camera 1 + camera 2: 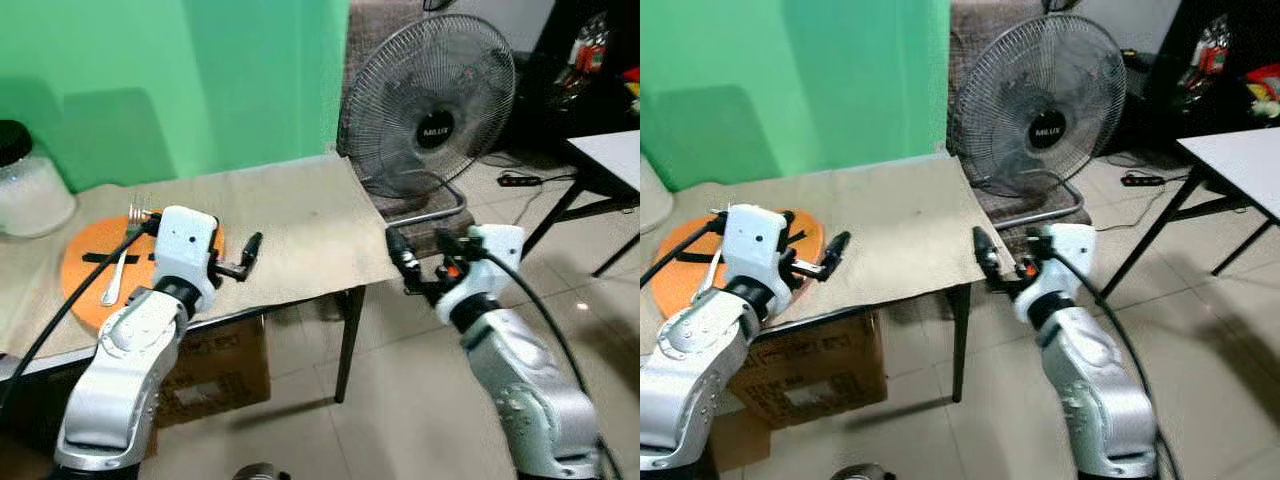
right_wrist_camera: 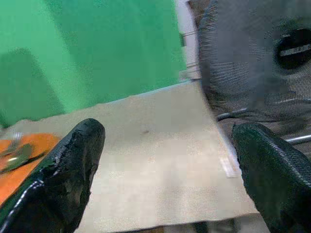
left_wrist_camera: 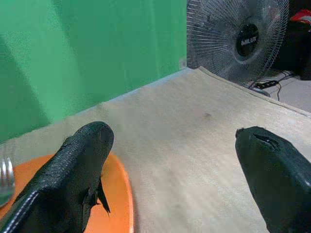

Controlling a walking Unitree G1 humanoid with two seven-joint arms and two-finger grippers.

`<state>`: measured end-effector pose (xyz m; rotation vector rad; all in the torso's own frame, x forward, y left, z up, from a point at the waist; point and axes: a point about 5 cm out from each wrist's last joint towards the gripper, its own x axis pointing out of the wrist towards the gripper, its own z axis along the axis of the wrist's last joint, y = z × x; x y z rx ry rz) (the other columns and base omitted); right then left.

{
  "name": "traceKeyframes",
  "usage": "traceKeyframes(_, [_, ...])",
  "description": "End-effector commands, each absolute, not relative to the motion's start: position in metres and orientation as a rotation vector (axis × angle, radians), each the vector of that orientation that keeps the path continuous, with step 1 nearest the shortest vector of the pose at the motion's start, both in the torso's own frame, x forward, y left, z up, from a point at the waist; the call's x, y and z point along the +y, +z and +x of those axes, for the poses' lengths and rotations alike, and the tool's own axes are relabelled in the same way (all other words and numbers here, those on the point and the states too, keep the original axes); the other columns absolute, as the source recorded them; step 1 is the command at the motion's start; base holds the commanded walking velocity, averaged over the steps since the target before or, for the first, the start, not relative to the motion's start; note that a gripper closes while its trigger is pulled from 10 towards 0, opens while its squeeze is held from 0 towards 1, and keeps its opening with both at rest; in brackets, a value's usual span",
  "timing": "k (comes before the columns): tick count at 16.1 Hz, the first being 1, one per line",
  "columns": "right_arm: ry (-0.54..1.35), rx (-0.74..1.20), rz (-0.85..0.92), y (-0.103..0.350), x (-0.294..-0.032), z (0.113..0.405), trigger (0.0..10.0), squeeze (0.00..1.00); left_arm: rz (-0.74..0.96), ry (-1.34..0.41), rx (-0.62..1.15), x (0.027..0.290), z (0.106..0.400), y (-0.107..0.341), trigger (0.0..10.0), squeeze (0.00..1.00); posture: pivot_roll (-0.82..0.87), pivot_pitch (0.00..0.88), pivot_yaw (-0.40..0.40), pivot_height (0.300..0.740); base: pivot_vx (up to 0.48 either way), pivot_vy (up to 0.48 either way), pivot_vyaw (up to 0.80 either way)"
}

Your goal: Setting the table

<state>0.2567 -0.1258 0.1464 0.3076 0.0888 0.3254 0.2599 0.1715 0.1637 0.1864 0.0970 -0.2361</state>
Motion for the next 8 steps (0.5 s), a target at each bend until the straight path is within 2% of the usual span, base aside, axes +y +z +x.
traceKeyframes(1, [0.312,0.089,0.295,0.1472,-0.1296,0.2584,10.0,1.00,0.187,-0.248,0.090,0.1687,0.2607,0.1660,10.0,1.00,0.14,0.000,-0.002,0.740,0.000,0.289,0.00])
traceKeyframes(8, [0.338,0.091,0.294,0.1467,-0.1257,0.2601,10.0,1.00,0.189,-0.242,0.090,0.1707,0.2595,0.1667,10.0,1.00,0.15,0.000,-0.007,0.740,0.000,0.288,0.00])
